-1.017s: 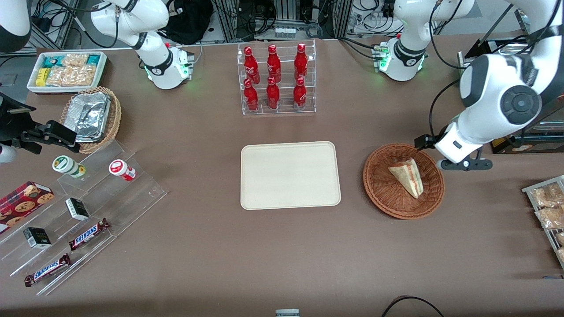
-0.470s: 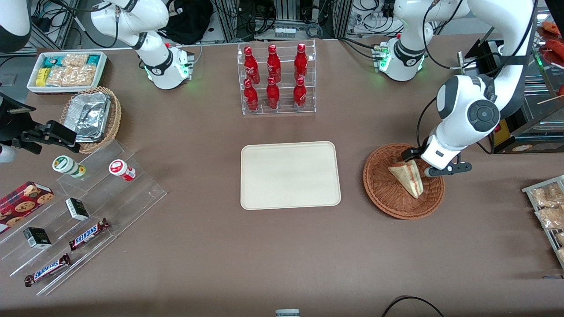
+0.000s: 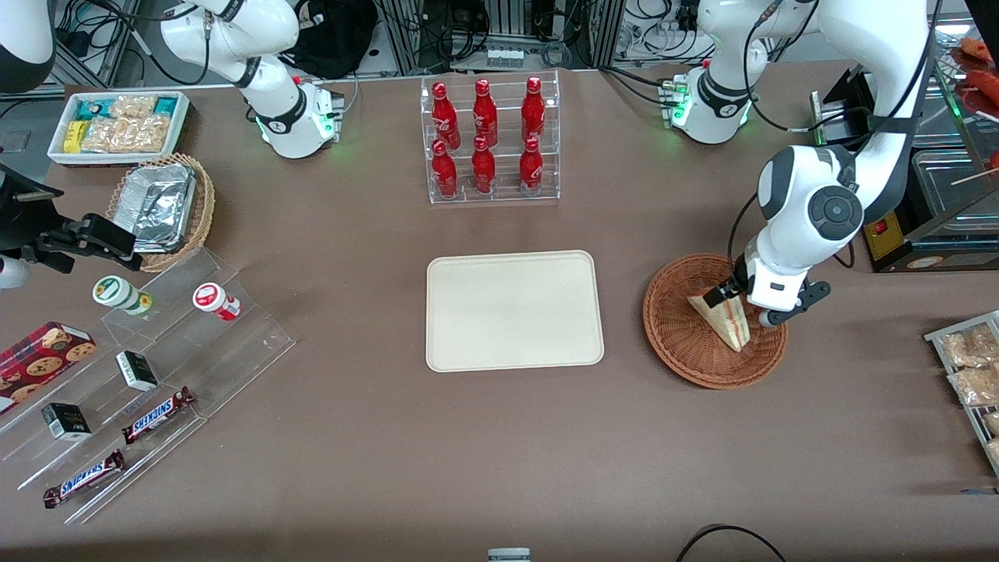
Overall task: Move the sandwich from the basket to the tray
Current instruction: 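Close the left gripper on the sandwich's wrapped crust edge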
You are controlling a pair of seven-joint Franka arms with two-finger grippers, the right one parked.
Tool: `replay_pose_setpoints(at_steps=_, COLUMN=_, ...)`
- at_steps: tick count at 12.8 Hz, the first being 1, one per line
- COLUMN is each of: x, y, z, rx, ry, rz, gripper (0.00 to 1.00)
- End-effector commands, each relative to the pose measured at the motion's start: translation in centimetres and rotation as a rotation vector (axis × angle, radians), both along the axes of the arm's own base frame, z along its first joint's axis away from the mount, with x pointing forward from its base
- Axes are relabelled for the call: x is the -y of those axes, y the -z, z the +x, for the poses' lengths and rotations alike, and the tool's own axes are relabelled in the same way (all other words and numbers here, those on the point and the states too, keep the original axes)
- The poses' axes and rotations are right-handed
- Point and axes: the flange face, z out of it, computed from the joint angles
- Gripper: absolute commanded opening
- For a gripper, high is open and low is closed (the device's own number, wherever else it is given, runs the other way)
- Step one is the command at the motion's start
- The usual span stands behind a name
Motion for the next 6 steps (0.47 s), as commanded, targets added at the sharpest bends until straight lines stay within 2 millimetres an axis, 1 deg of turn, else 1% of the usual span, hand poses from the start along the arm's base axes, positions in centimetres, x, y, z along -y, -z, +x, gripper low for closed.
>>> replay_pose_setpoints(at_steps=1, x=0.2, y=0.7, z=0.2, rx=0.014, ry=-0.123, rz=-0.003, gripper=1.0)
replay_pose_setpoints(at_steps=5, x=0.0, y=2.6, z=0.2, rx=-0.008, ry=-0.141, rz=-0.003, gripper=1.0)
replay_pose_setpoints(at_steps=6, x=-0.1, y=3.4, z=0.4, rx=-0.005, ry=-0.143, rz=-0.007, gripper=1.0)
